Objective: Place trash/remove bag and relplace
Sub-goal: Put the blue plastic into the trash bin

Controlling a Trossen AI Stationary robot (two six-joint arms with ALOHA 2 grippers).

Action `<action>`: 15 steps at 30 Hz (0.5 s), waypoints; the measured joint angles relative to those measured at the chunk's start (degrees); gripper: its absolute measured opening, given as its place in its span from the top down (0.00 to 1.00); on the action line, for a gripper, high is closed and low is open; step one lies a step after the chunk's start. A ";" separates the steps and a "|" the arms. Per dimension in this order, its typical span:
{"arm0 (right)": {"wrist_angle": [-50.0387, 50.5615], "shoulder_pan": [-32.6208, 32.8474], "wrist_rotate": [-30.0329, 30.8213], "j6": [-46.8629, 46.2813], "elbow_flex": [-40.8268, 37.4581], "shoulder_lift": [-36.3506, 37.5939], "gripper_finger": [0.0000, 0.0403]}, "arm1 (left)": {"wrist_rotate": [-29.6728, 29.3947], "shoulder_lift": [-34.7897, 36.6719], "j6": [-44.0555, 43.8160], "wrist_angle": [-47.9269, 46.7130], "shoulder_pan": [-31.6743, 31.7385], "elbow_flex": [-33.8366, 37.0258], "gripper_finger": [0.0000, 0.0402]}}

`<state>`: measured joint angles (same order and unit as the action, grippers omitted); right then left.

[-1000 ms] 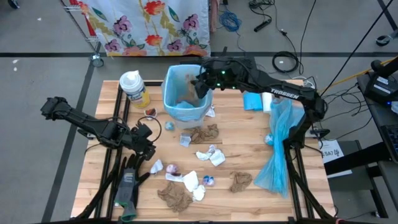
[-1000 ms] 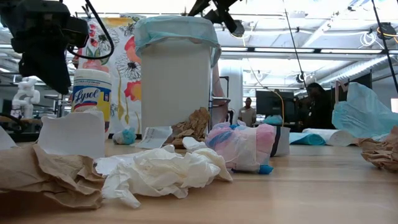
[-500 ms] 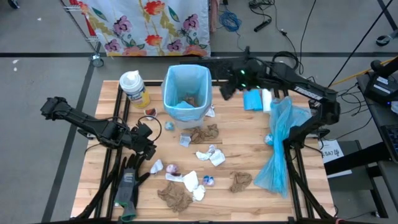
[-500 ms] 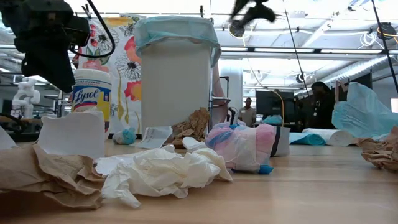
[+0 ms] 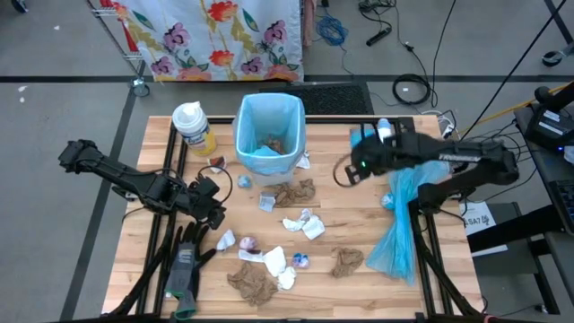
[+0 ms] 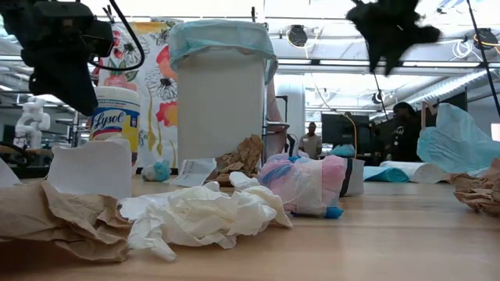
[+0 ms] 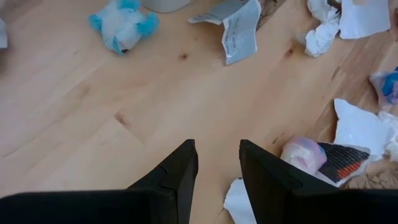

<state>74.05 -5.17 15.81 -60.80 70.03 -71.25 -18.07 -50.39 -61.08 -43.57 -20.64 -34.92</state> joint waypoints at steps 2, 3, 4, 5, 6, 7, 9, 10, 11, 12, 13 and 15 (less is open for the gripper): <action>-4.45 0.97 -3.22 -4.40 -7.10 2.82 0.58 | -0.21 0.02 0.00 0.16 0.02 0.00 0.69; -6.59 1.39 -4.92 -6.75 -10.39 3.85 0.58 | -0.25 0.01 0.01 0.22 0.01 0.00 0.69; -8.23 1.75 -6.36 -9.13 -13.62 4.80 0.58 | -0.25 0.02 0.00 0.22 0.01 0.00 0.69; -9.15 2.11 -7.54 -11.92 -16.48 5.64 0.58 | -0.26 0.02 0.00 0.22 0.01 0.00 0.69; -10.05 2.46 -8.46 -14.39 -18.92 6.35 0.58 | -0.26 0.02 0.00 0.24 0.00 0.00 0.69; -10.80 2.87 -9.25 -16.70 -21.13 6.86 0.58 | -0.24 0.00 0.00 0.28 0.02 0.00 0.69; -11.29 3.64 -10.13 -20.56 -24.42 7.31 0.58 | -0.25 0.00 0.00 0.67 0.01 0.00 0.69; -11.22 4.04 -10.20 -22.15 -25.50 7.36 0.58 | -0.24 0.00 0.00 1.07 0.02 0.00 0.69; -11.34 4.37 -10.22 -23.42 -26.21 7.40 0.58 | -0.24 0.00 0.00 1.34 0.01 -0.01 0.69; -11.39 4.58 -10.23 -24.17 -26.70 7.44 0.58 | -0.24 0.00 0.00 1.31 0.02 -0.01 0.69; -11.40 4.71 -10.21 -24.73 -27.21 7.42 0.58 | -0.24 0.00 0.00 1.27 0.02 0.00 0.69; -10.98 4.88 -10.21 -25.65 -27.91 7.35 0.58 | -0.24 0.01 0.00 1.25 0.01 0.00 0.69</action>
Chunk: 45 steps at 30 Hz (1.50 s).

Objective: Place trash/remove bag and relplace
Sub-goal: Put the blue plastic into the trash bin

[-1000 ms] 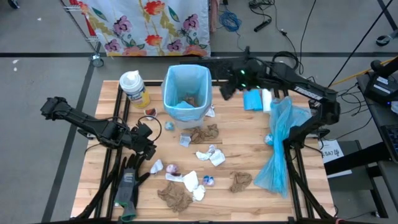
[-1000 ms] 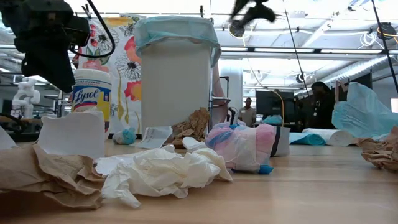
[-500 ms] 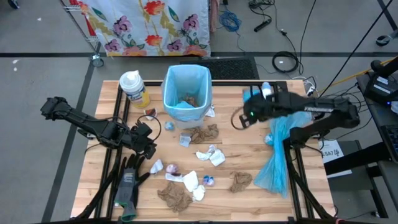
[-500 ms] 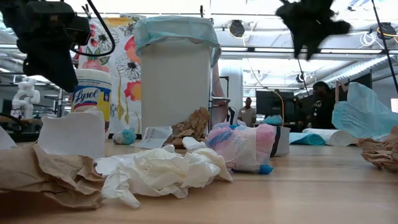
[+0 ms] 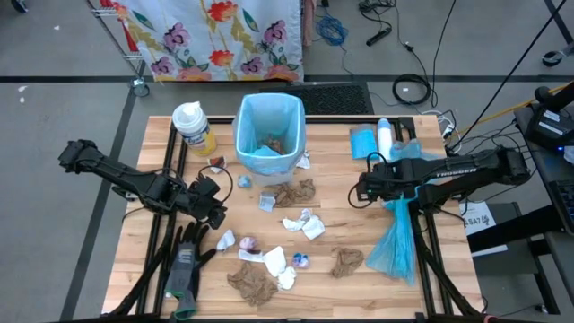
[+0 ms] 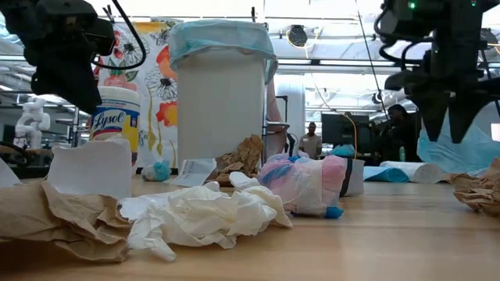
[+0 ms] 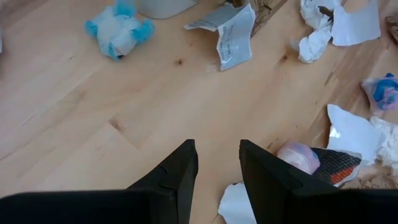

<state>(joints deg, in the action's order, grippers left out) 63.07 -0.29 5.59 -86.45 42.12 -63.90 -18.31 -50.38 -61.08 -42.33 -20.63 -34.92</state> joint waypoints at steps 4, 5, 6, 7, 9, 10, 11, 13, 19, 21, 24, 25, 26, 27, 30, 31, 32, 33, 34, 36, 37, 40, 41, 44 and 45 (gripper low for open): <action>3.62 0.03 -0.05 -1.67 -0.77 0.00 0.58 | 0.00 0.00 0.00 -0.03 0.00 0.00 0.69; 4.47 0.02 -0.05 -1.91 -0.82 0.00 0.58 | 0.00 -0.01 -0.02 -0.04 -0.01 0.00 0.69; 4.87 0.01 -0.07 -2.04 -1.00 0.00 0.58 | 0.00 -0.01 0.00 -0.04 -0.01 0.00 0.69; 5.28 0.01 -0.24 -2.06 -1.16 0.00 0.58 | 0.00 -0.01 0.00 -0.07 0.01 0.00 0.69; 5.24 -0.13 -0.88 -2.00 -1.32 0.00 0.58 | 0.00 0.01 0.00 -0.08 -0.01 0.00 0.69; 5.02 -0.21 -0.88 -1.99 -1.31 -0.10 0.58 | 0.00 -0.01 0.01 -0.18 0.00 0.00 0.69; 5.07 -0.34 -0.92 -1.98 -1.30 -0.29 0.58 | 0.00 -0.01 0.00 -0.25 0.00 -0.01 0.69; 5.00 -0.82 -1.00 -1.30 -1.30 -0.75 0.58 | 0.00 -0.01 0.00 -0.24 -0.01 -0.02 0.69; 3.95 -0.90 -1.48 16.41 -1.30 -2.46 0.58 | 0.02 0.01 0.15 -0.24 -0.01 0.00 0.69; 5.22 -0.90 -1.47 22.90 -1.30 -2.93 0.58 | 0.10 -0.01 0.15 -0.22 0.01 0.00 0.69; 7.52 -0.90 -1.44 31.20 -1.30 -3.56 0.58 | 0.35 0.00 0.11 -0.20 0.00 0.00 0.69; 7.70 -0.90 -1.37 33.75 -1.30 -3.77 0.58 | 0.41 -0.01 0.11 -0.20 0.00 -0.02 0.69; 7.51 -0.90 -1.30 36.29 -1.30 -4.03 0.58 | 0.43 0.00 0.11 -0.20 0.00 -0.02 0.69; 7.21 -0.90 -1.34 38.49 -1.30 -4.32 0.58 | 0.49 -0.01 0.11 -0.18 0.00 0.00 0.69; 6.57 -0.90 -1.46 43.01 -1.30 -5.67 0.58 | 1.66 -0.01 0.09 -0.17 0.01 0.00 0.69; 6.07 -0.90 -1.45 44.13 -1.30 -6.27 0.58 | 1.81 -0.01 0.09 -0.17 -0.01 0.00 0.69; 5.70 -0.90 -1.45 45.13 -1.28 -6.92 0.58 | 2.03 0.01 0.07 -0.17 0.00 0.00 0.69; 5.29 -0.90 -1.45 46.02 -1.28 -7.66 0.58 | 2.15 0.00 0.07 -0.17 -0.01 0.00 0.69; 4.64 -0.90 -1.45 46.61 -1.28 -8.56 0.58 | 2.21 -0.01 0.07 -0.17 0.01 -0.01 0.69; 4.11 -0.90 -1.45 46.76 -1.26 -10.45 0.58 | 2.22 -0.01 0.06 -0.15 -0.01 0.00 0.69; 4.23 -0.90 -1.47 46.68 -1.26 -11.44 0.58 | 2.23 -0.01 0.04 -0.15 -0.01 -0.01 0.69; 4.52 -0.90 -1.47 46.00 -1.26 -14.54 0.58 | 2.79 -0.01 0.00 -0.09 0.01 -0.02 0.69; 4.80 -0.97 -1.46 45.07 -1.26 -15.60 0.58 | 3.29 -0.01 0.00 -0.09 0.00 0.00 0.69; 5.01 -1.87 -1.47 42.89 -1.26 -18.28 0.60 | 4.38 0.01 0.02 -0.10 0.00 0.00 0.69; 4.84 -2.11 -1.47 42.55 -1.26 -19.15 0.61 | 4.73 -0.01 0.02 -0.12 -0.01 0.00 0.69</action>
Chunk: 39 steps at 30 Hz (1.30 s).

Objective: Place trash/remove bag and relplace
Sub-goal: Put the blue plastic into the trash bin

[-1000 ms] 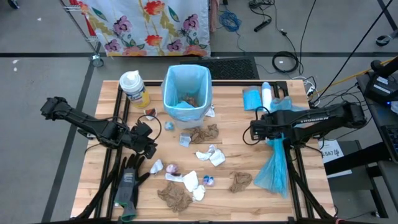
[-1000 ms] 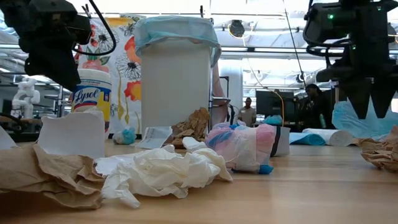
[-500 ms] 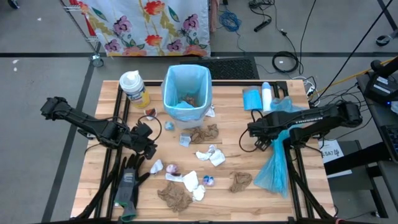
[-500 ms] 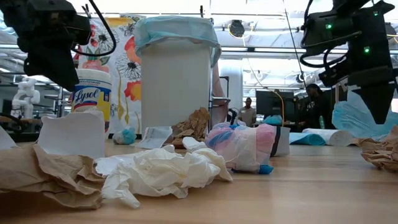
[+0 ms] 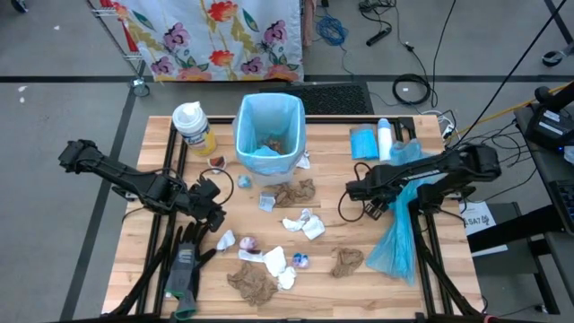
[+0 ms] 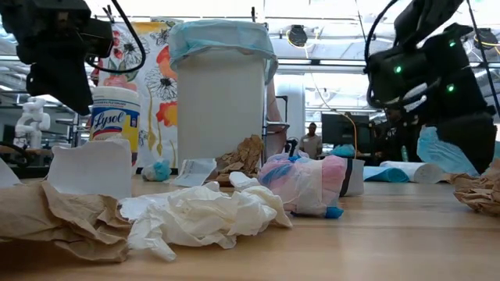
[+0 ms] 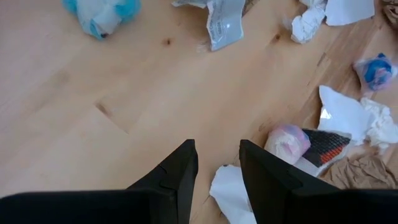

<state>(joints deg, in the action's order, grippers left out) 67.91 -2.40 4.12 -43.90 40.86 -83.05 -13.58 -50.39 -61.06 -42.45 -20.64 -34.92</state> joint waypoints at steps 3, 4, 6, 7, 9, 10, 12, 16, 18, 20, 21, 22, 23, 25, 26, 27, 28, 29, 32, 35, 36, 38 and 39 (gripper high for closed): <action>-1.82 -0.72 -0.02 0.14 0.00 -1.96 0.65 | 0.32 0.00 0.00 -0.01 0.02 0.00 0.69; -2.28 -0.97 -0.03 0.17 0.00 -2.58 0.67 | 0.34 0.00 0.13 -0.06 0.02 0.00 0.69; -3.13 -1.36 -0.14 0.17 0.00 -3.77 0.71 | 0.40 0.00 0.35 -0.03 0.02 0.00 0.69; -3.45 -1.40 -0.15 0.17 0.00 -4.33 0.73 | 0.44 0.02 0.37 -0.03 0.02 0.00 0.69; -3.90 -1.40 -0.11 0.19 0.00 -5.11 0.80 | 0.45 0.00 0.39 -0.05 0.01 -0.01 0.69; -4.03 -1.37 -0.07 0.19 0.02 -5.30 0.83 | 0.45 0.00 0.39 -0.05 0.02 -0.01 0.69; -4.16 -1.40 -0.09 -0.54 0.06 -5.49 0.92 | 0.45 0.01 0.51 -0.06 0.02 -0.01 0.69; -3.31 -1.34 -0.72 -3.24 0.61 -5.21 0.98 | 0.46 0.00 1.49 -0.06 0.02 -0.02 0.69; -2.08 -0.95 -1.19 -5.18 2.19 -4.43 0.99 | 0.45 0.00 1.51 -0.06 0.00 -0.02 0.69; -0.15 -0.24 -1.16 -6.79 4.79 -2.87 1.00 | 0.51 0.02 1.53 -0.06 0.02 0.00 0.69; 0.94 0.12 -0.90 -7.72 6.50 -2.03 1.00 | 0.72 0.00 1.53 -0.08 0.02 -0.02 0.69; 1.43 0.46 -0.25 -8.74 8.25 -1.13 1.00 | 1.01 0.00 1.55 -0.07 0.00 -0.01 0.69; 2.40 0.91 0.73 -9.92 10.41 -0.20 1.00 | 1.10 0.01 1.55 -0.08 0.02 -0.01 0.69; 5.16 1.70 3.50 -12.30 15.17 1.78 1.00 | 1.36 0.00 1.55 -0.08 0.00 0.00 0.69; 6.74 2.06 4.95 -13.43 17.97 2.61 1.00 | 1.52 0.00 1.55 -0.09 0.01 -0.01 0.69; 8.01 2.41 6.65 -14.33 20.81 3.41 1.00 | 1.58 0.00 1.53 -0.07 0.00 -0.02 0.69; 9.14 2.75 8.35 -14.94 23.69 4.12 1.00 | 1.59 0.01 1.53 -0.05 0.01 -0.02 0.69; 10.29 3.06 10.49 -15.29 26.92 4.85 1.00 | 1.59 0.01 1.53 -0.09 0.01 0.00 0.69; 9.99 3.25 16.98 -14.85 35.98 6.32 1.00 | 1.59 0.02 1.53 -0.08 0.00 -0.02 0.69; 5.13 2.76 22.85 -10.45 44.17 6.43 1.00 | 1.59 0.01 1.51 -0.08 0.01 -0.02 0.69; 1.71 2.52 23.98 -8.00 46.49 6.23 1.00 | 1.59 0.01 1.47 -0.06 0.02 -0.02 0.69; -5.28 1.72 24.48 -2.41 50.18 5.33 1.00 | 1.61 0.02 1.46 -0.07 0.01 0.00 0.69; -9.22 1.32 24.50 0.73 51.71 4.58 1.00 | 1.61 0.01 1.46 -0.06 0.00 -0.02 0.69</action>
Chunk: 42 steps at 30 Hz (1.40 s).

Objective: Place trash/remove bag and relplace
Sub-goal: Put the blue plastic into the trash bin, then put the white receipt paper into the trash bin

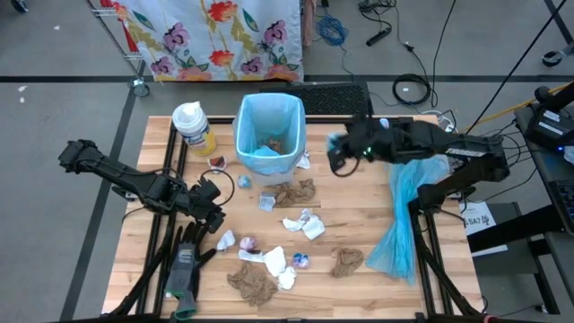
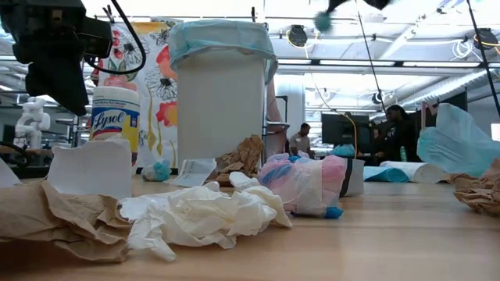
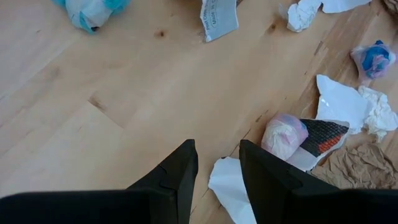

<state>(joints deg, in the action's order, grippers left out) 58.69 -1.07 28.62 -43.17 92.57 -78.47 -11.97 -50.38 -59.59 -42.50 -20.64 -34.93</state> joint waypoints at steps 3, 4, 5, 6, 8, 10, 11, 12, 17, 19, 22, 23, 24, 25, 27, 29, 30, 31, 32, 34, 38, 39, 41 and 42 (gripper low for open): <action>-10.87 -1.26 -0.41 8.35 3.39 -3.09 1.00 | 0.00 -0.01 0.04 0.00 0.01 0.02 0.69; -13.98 -1.77 -0.52 10.62 4.46 -4.28 1.00 | 0.00 -0.01 0.04 0.00 0.00 0.02 0.69; -16.78 -2.29 -0.72 12.70 5.51 -5.66 1.00 | 0.00 -0.01 0.04 -0.01 0.02 0.00 0.69; -19.46 -2.88 -1.33 14.69 6.49 -7.01 1.00 | 0.00 0.00 0.05 -0.02 0.00 0.00 0.69; -23.44 -4.02 -2.64 18.04 8.32 -9.89 1.00 | 0.00 0.01 0.05 -0.03 0.00 0.01 0.69; -26.70 -5.04 -3.70 20.08 9.57 -12.74 1.00 | 0.00 -0.01 0.06 -0.04 0.02 0.00 0.69; -27.70 -5.48 -3.98 20.41 10.10 -14.01 1.00 | 0.00 -0.01 0.04 -0.04 0.00 0.00 0.69; -28.25 -6.03 -4.86 20.87 10.69 -15.35 0.99 | 0.00 0.01 0.06 -0.04 0.00 0.00 0.69; -28.56 -8.17 -6.58 21.65 13.91 -20.87 0.93 | 0.00 -0.01 0.07 -0.04 0.02 0.00 0.69; -28.38 -9.04 -8.77 21.01 14.80 -22.52 0.88 | 0.01 0.00 0.07 -0.04 0.00 0.00 0.69; -28.55 -10.40 -14.26 19.28 15.86 -24.25 0.78 | 0.02 0.00 0.07 -0.03 0.00 0.01 0.69; -28.51 -10.74 -15.63 18.73 15.94 -24.52 0.75 | 0.02 -0.01 0.07 -0.03 0.01 0.01 0.69; -28.44 -11.11 -16.53 18.51 15.94 -24.68 0.71 | 0.02 -0.01 0.07 -0.04 0.02 0.00 0.69; -28.17 -11.46 -17.02 18.54 15.94 -24.70 0.68 | 0.02 0.01 0.07 -0.02 0.00 0.00 0.69; -27.54 -12.12 -17.03 18.87 15.94 -24.46 0.62 | 0.02 -0.01 0.04 -0.04 0.00 0.00 0.69; -26.01 -12.83 -17.02 20.07 15.94 -23.33 0.58 | 0.02 0.00 0.05 -0.04 0.01 0.01 0.69; -24.90 -13.27 -16.98 20.48 15.92 -22.36 0.56 | 0.02 -0.01 0.04 -0.02 0.01 0.01 0.69; -23.76 -13.76 -16.85 20.76 15.92 -21.18 0.55 | 0.02 0.01 0.04 -0.04 0.02 0.00 0.69; -22.32 -14.34 -16.83 20.87 15.99 -19.87 0.54 | 0.02 0.00 0.04 -0.02 0.02 0.01 0.69; -17.85 -15.62 -16.54 20.44 16.07 -17.35 0.53 | 0.02 -0.01 -0.02 -0.02 0.02 0.00 0.69; -4.20 -18.03 -12.81 17.50 16.02 -13.31 0.55 | 0.02 0.01 -0.07 -0.01 0.00 0.01 0.69; -0.35 -18.48 -11.50 16.88 16.01 -12.46 0.56 | 0.02 -0.01 -0.19 0.00 0.01 0.01 0.69; 6.12 -19.19 -9.69 15.89 15.71 -10.97 0.58 | 0.02 -0.01 -0.63 0.00 0.02 0.00 0.69; 8.81 -19.38 -9.12 15.28 15.07 -10.37 0.58 | 0.02 0.01 -1.00 0.00 0.00 0.00 0.69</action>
<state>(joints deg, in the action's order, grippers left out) 67.50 -20.46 19.50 -27.89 107.63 -88.85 -11.94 -50.37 -60.59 -42.50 -20.64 -34.94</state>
